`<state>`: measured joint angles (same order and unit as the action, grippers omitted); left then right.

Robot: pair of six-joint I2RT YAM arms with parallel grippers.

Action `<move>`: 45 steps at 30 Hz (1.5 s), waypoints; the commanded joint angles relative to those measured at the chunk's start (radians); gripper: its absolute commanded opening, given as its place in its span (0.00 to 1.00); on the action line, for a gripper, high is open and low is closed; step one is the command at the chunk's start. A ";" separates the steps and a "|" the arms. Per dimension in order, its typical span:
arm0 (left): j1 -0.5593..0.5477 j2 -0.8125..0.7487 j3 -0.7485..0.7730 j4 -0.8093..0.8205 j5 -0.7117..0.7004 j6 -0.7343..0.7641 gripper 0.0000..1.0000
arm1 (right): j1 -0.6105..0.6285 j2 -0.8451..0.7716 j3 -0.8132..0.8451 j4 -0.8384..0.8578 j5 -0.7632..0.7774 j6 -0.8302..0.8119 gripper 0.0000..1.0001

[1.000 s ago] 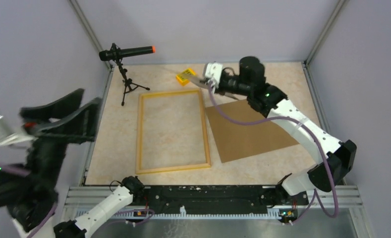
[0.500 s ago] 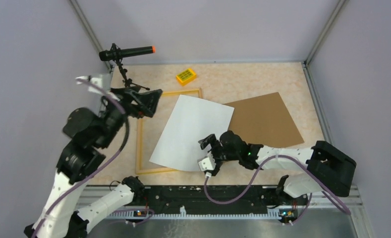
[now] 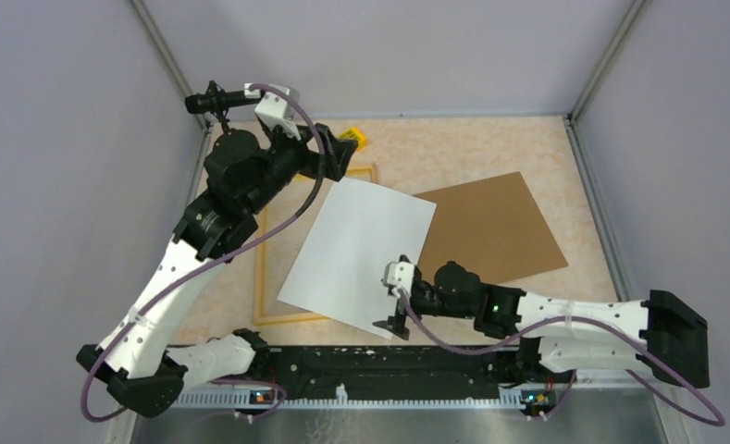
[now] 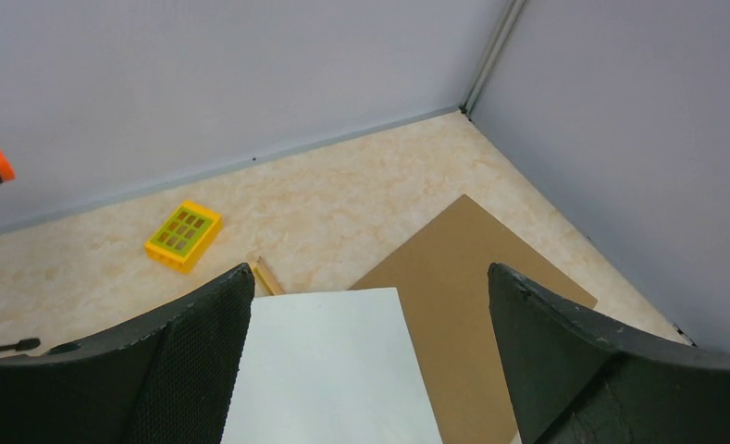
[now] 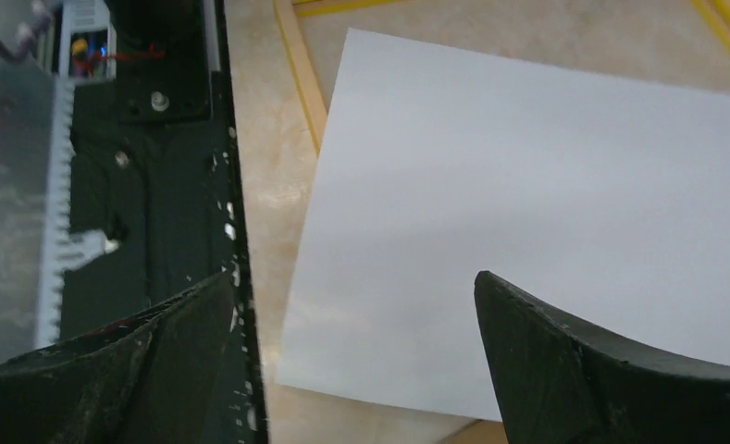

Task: Put the photo into the frame
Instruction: Turn over the photo from the photo frame.

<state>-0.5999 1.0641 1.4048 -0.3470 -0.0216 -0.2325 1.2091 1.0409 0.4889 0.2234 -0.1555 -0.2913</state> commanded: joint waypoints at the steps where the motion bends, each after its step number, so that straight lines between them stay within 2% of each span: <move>1: -0.002 0.060 0.093 0.070 0.041 0.053 0.98 | 0.005 -0.048 0.019 -0.066 0.214 0.627 0.99; 3: -0.003 0.060 0.074 0.087 0.030 0.061 0.98 | -0.029 -0.028 0.079 -0.192 0.408 0.830 0.99; 6: -0.002 0.026 -0.016 0.153 -0.028 0.076 0.98 | -0.160 -0.007 0.120 -0.354 0.468 1.120 0.99; 8: -0.003 -0.001 -0.079 0.186 -0.047 0.089 0.98 | -0.309 -0.031 0.056 -0.305 0.327 1.283 0.99; 9: -0.002 -0.015 -0.109 0.203 -0.059 0.095 0.98 | -0.385 -0.055 -0.010 -0.217 0.244 1.340 0.98; 11: -0.002 -0.042 -0.169 0.236 -0.083 0.109 0.98 | -0.521 -0.079 -0.141 0.009 0.095 1.406 0.84; 13: -0.002 -0.063 -0.219 0.267 -0.100 0.121 0.98 | -0.613 -0.042 -0.178 0.098 -0.004 1.402 0.80; 15: -0.001 -0.070 -0.251 0.280 -0.109 0.131 0.98 | -0.653 0.031 -0.163 0.108 -0.056 1.372 0.77; 21: 0.005 -0.094 -0.344 0.309 -0.117 0.144 0.98 | -0.658 0.256 -0.208 0.370 -0.152 1.425 0.58; 29: 0.008 -0.134 -0.368 0.318 -0.167 0.184 0.98 | -0.660 0.459 -0.244 0.598 -0.170 1.440 0.55; 34: 0.009 -0.123 -0.372 0.321 -0.163 0.185 0.98 | -0.658 0.608 -0.225 0.774 -0.191 1.444 0.37; 39: 0.009 -0.110 -0.379 0.327 -0.197 0.208 0.98 | -0.660 0.646 -0.175 0.760 -0.169 1.357 0.16; 42: 0.008 -0.112 -0.383 0.329 -0.199 0.211 0.98 | -0.661 0.633 -0.143 0.704 -0.165 1.296 0.10; 44: 0.008 -0.119 -0.388 0.333 -0.196 0.211 0.98 | -0.668 0.641 -0.115 0.680 -0.178 1.274 0.00; 45: 0.008 -0.119 -0.390 0.338 -0.196 0.211 0.98 | -0.673 0.645 -0.109 0.690 -0.190 1.270 0.00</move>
<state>-0.5961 0.9539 1.0225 -0.0666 -0.2035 -0.0345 0.5533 1.6806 0.3187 0.9028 -0.3382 1.0630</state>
